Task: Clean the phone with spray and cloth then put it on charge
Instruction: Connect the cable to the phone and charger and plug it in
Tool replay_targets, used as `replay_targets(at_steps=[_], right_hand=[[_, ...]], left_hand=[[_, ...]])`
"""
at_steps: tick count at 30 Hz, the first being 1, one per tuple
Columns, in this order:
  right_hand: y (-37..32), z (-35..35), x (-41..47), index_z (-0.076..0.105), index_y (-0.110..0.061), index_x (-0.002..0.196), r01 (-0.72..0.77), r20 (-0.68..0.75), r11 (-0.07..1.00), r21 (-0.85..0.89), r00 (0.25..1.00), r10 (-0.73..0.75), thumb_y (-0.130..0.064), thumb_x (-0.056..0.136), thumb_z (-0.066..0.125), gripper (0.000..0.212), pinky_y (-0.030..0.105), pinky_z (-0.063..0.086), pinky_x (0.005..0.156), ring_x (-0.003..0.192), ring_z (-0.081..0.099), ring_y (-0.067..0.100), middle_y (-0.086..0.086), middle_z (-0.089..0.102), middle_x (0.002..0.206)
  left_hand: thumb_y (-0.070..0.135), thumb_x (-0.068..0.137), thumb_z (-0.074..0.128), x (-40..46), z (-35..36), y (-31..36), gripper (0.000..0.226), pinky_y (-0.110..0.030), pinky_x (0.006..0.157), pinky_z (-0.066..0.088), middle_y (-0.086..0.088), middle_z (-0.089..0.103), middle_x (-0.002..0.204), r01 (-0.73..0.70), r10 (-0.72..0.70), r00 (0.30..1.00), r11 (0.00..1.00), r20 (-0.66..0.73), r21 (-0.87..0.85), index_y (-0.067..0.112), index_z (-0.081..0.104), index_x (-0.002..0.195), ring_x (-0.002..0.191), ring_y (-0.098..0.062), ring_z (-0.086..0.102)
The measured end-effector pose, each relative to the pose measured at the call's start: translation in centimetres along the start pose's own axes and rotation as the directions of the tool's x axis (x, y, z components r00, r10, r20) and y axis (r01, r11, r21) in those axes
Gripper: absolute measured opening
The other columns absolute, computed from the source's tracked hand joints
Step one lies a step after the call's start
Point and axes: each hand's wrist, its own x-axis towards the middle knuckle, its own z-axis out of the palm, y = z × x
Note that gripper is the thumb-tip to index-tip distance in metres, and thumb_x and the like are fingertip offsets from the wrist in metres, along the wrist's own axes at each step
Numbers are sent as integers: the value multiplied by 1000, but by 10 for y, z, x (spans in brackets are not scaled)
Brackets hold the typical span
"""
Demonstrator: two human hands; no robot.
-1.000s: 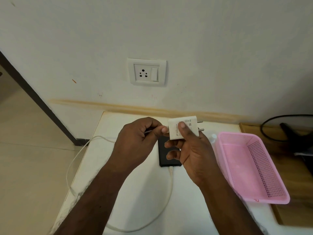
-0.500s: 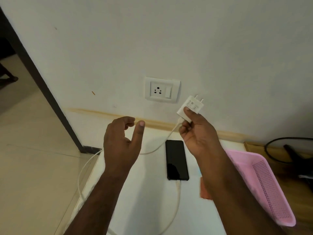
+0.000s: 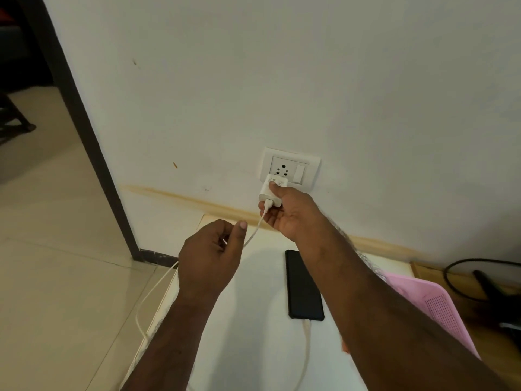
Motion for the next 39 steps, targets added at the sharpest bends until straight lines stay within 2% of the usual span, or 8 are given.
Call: replay_targets(at_steps=[4,9,14,16,20,25,29,39], right_hand=[[0,-2,6,60,-8,100,31,-47,999,-40,998,-33,-17,89,71,18,34,58,58,66,66,26,19,68,83],[-1,-8,8,59,-9,94,37,-73,995,-90,996,-43,-18,88,71,16,36,59,58,69,67,28,19,69,83],[-8,-7,7,60,-4,101,74,-48,993,-90,996,-78,-17,89,71,21,38,61,59,67,66,30,23,67,92],[-9,-5,7,59,-2,109,70,-47,994,-82,996,-74,-15,89,71,27,39,61,58,69,65,31,25,66,96],[-8,-4,10,58,-1,114,71,-60,994,-87,995,-76,-13,90,70,29,38,61,56,69,66,31,26,66,100],[-10,-4,15,58,0,115,72,-71,994,-78,995,-77,-12,89,70,31,38,60,55,65,65,31,24,66,93],[-15,-2,21,58,0,116,100,-112,994,-49,988,-105,-13,87,72,35,36,58,52,71,65,33,25,64,98],[-13,-1,28,59,-1,114,107,-140,994,-30,984,-111,-10,83,76,37,39,58,55,76,66,35,23,63,102]], left_hand=[[67,85,51,-3,1,-2,38,-29,56,48,19,62,65,-73,69,986,997,153,24,33,61,70,57,-6,58],[70,86,45,-12,10,-4,39,-21,62,48,25,68,85,-238,142,924,940,355,244,39,69,94,67,0,64],[61,92,44,-36,27,-4,48,-28,84,51,12,71,117,-368,171,883,831,438,417,33,63,127,103,-10,66],[61,92,42,-47,35,-1,57,-32,95,49,7,65,132,-386,150,860,817,488,428,30,53,138,118,-15,60],[66,90,40,-69,52,-2,78,-41,118,26,1,27,165,-380,45,769,835,637,399,30,16,156,149,-24,28],[70,91,39,-78,62,-6,88,-44,122,5,0,-7,169,-441,39,713,801,700,405,34,-8,156,155,-28,0],[77,89,32,-78,63,-13,94,-46,121,-6,1,-26,164,-421,-46,692,785,721,455,34,-22,153,152,-29,-18],[78,88,31,-78,63,-18,96,-46,120,-7,0,-29,163,-396,-88,671,797,737,456,34,-25,152,151,-29,-20]])
